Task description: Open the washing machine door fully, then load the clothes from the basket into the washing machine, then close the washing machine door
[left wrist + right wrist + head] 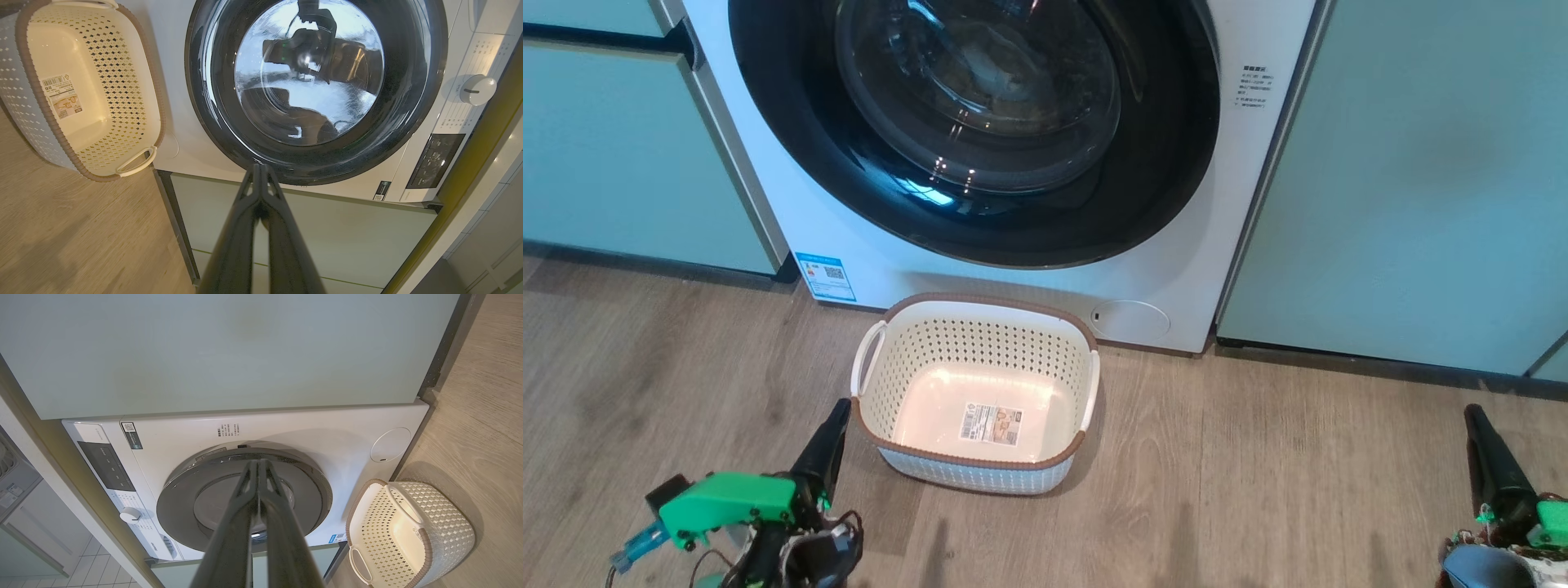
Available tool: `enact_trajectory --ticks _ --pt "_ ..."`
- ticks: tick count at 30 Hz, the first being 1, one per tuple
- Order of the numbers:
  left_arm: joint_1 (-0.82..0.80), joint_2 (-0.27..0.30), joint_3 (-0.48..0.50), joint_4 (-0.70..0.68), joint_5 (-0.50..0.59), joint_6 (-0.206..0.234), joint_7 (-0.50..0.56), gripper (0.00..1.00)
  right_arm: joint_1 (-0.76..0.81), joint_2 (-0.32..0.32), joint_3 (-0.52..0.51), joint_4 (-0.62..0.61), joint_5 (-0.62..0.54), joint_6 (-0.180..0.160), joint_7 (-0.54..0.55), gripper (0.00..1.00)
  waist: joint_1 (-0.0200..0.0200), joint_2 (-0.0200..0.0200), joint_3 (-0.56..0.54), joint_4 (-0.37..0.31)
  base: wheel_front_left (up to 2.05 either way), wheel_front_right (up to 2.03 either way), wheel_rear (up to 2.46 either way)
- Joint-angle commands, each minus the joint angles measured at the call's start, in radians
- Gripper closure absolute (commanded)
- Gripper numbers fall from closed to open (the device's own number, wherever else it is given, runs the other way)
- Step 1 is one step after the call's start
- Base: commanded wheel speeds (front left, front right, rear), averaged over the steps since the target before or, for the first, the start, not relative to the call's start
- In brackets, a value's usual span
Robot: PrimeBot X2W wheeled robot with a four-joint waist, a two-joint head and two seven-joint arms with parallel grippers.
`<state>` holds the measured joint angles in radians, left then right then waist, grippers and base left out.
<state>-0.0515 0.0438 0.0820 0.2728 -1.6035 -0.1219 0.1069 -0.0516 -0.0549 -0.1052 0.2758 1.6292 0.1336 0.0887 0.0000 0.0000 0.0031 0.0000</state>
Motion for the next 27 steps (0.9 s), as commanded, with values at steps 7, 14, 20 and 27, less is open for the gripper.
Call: enact_trajectory --ticks 7,14,20,27 --pt "-0.057 0.006 0.032 -0.027 -0.005 -0.009 0.006 1.00 -0.054 -0.010 0.012 -0.032 -0.004 -0.003 0.008 1.00 0.0000 0.0000 0.000 0.000 0.00 0.00 0.00" --pt "-0.057 0.006 0.032 -0.027 -0.005 -0.009 0.006 1.00 -0.055 -0.009 0.010 -0.032 -0.005 -0.003 0.010 1.00 0.0000 0.0000 0.000 0.000 0.00 0.00 0.00" --pt "-0.057 0.006 0.032 -0.028 -0.005 -0.009 0.006 1.00 -0.055 -0.008 0.008 -0.032 -0.007 -0.003 0.011 1.00 0.0000 0.0000 0.000 0.000 0.00 0.00 0.00" --pt "-0.057 0.006 0.032 -0.028 -0.005 -0.009 0.006 1.00 -0.055 -0.007 0.007 -0.032 -0.008 -0.003 0.012 1.00 0.0000 0.0000 0.000 0.000 0.00 0.00 0.00"
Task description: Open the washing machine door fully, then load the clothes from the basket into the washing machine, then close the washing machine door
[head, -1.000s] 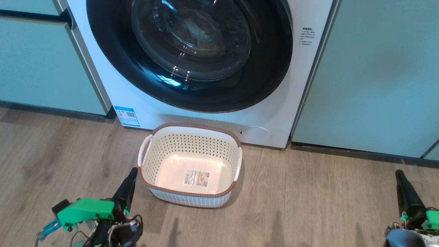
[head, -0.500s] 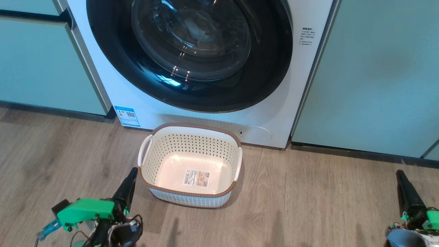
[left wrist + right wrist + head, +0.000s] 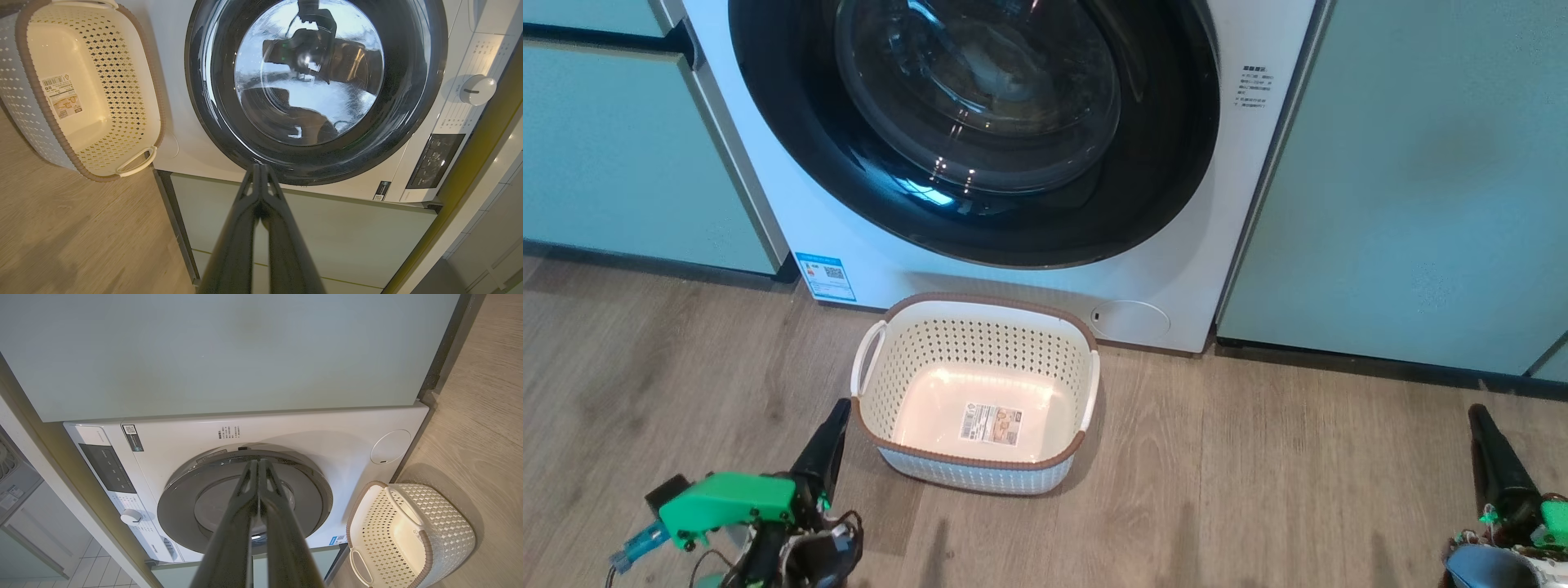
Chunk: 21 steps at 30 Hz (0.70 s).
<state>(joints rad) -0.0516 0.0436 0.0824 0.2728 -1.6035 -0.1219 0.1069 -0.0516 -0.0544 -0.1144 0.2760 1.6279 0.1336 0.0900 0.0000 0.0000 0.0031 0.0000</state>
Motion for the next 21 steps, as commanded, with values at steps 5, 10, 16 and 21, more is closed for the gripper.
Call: enact_trajectory --ticks 5,10,16,21 --pt "-0.056 0.007 0.032 -0.028 -0.005 -0.009 0.006 1.00 -0.055 -0.007 0.015 -0.032 -0.007 -0.003 0.012 1.00 0.0000 0.0000 0.000 0.000 0.00 0.00 0.00" --pt "-0.056 0.007 0.031 -0.028 -0.005 -0.009 0.006 1.00 -0.055 -0.006 0.014 -0.032 -0.008 -0.003 0.012 1.00 0.0000 0.0000 0.000 0.000 0.00 0.00 0.00" --pt "-0.056 0.007 0.031 -0.028 -0.005 -0.009 0.006 1.00 -0.055 -0.005 0.013 -0.032 -0.009 -0.003 0.013 1.00 0.0000 0.0000 0.000 0.000 0.00 0.00 0.00" --pt "-0.056 0.007 0.031 -0.028 -0.005 -0.009 0.006 1.00 -0.055 -0.004 0.012 -0.032 -0.010 -0.003 0.014 1.00 0.0000 0.0000 0.000 0.000 0.00 0.00 0.00"
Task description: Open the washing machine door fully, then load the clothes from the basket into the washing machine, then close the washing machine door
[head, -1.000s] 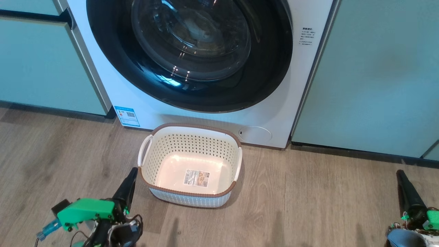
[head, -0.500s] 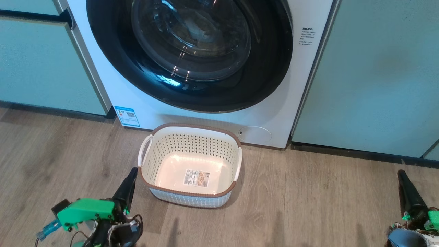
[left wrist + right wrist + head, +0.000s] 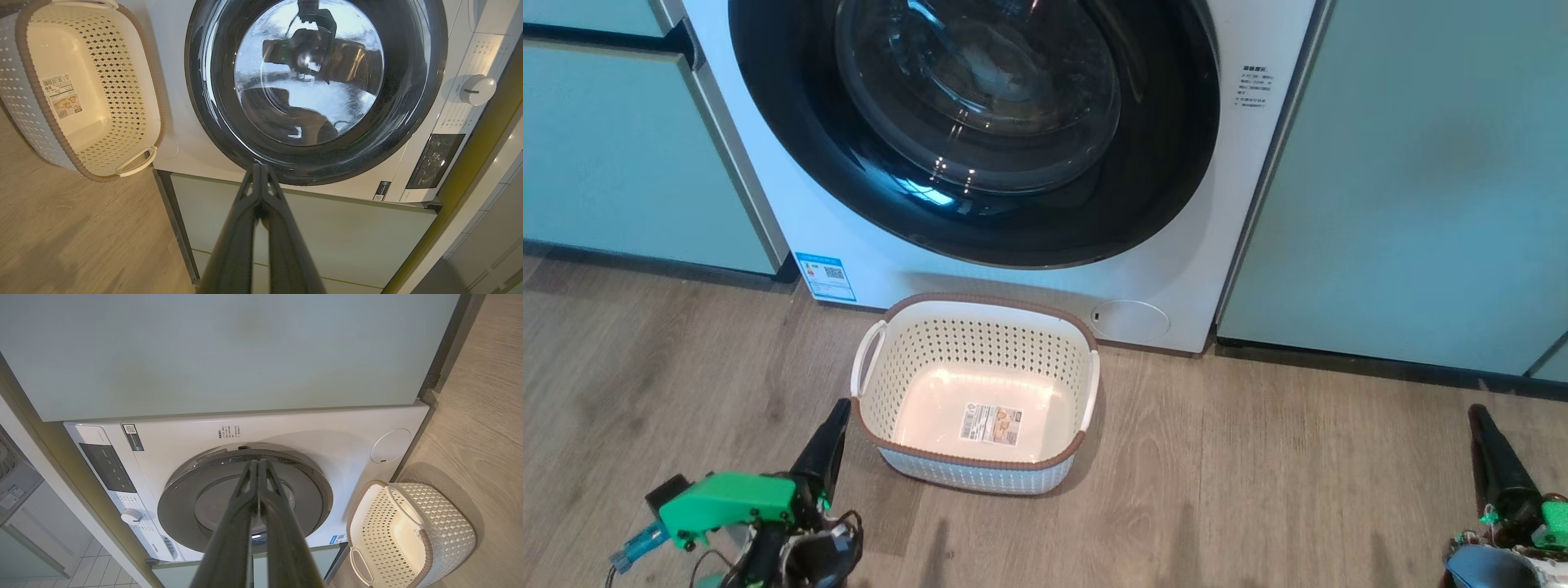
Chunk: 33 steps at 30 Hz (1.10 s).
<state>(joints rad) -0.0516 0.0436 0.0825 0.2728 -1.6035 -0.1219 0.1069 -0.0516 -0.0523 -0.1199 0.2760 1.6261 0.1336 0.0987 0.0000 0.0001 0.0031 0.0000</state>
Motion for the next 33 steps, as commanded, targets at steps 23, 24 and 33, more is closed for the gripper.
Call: enact_trajectory --ticks 23,24,33 --pt "-0.056 0.007 0.031 -0.028 -0.005 -0.009 0.006 1.00 -0.056 -0.004 0.014 -0.032 -0.011 -0.003 0.008 1.00 0.0000 -0.0001 0.000 0.000 0.00 0.00 0.00" --pt "-0.056 0.007 0.031 -0.028 -0.005 -0.009 0.006 1.00 -0.056 -0.004 0.014 -0.032 -0.011 -0.003 0.008 1.00 0.0000 -0.0001 0.000 0.000 0.00 0.00 0.00" --pt "-0.056 0.007 0.031 -0.028 -0.005 -0.009 0.006 1.00 -0.056 -0.003 0.013 -0.032 -0.012 -0.003 0.009 1.00 0.0000 -0.0001 0.000 0.000 0.00 0.00 0.00"
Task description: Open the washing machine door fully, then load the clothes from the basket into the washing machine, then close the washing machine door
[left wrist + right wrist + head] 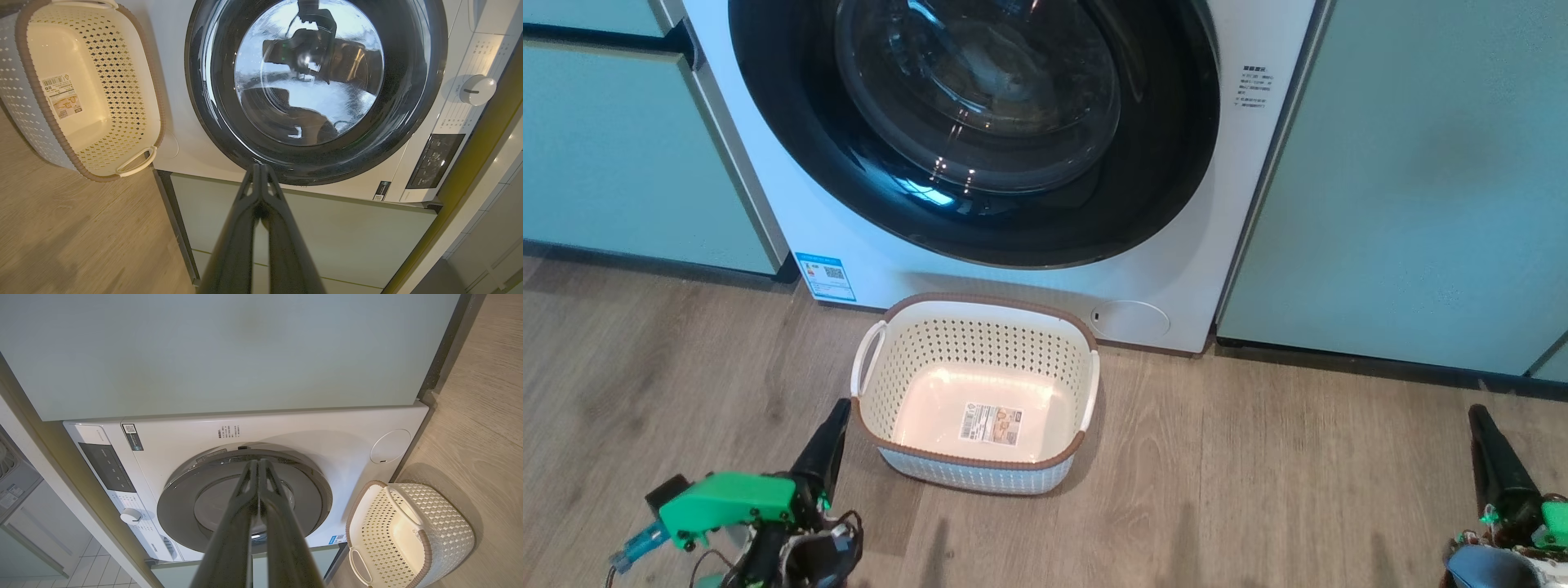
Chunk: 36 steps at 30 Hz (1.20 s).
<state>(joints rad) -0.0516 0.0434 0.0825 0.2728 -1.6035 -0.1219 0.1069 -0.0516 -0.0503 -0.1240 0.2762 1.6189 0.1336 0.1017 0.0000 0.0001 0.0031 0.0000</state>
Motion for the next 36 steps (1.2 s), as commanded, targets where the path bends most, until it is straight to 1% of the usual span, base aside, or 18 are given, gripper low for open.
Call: enact_trajectory --ticks 1,36 --pt "-0.056 0.007 0.031 -0.028 -0.005 -0.009 0.006 1.00 -0.056 -0.005 0.017 -0.032 -0.005 -0.003 0.006 1.00 0.0000 -0.0001 0.000 0.000 0.00 0.00 0.00" --pt "-0.056 0.007 0.031 -0.028 -0.005 -0.009 0.006 1.00 -0.056 -0.003 0.014 -0.032 -0.007 -0.003 0.009 1.00 0.0000 -0.0001 0.000 0.000 0.00 0.00 0.00"
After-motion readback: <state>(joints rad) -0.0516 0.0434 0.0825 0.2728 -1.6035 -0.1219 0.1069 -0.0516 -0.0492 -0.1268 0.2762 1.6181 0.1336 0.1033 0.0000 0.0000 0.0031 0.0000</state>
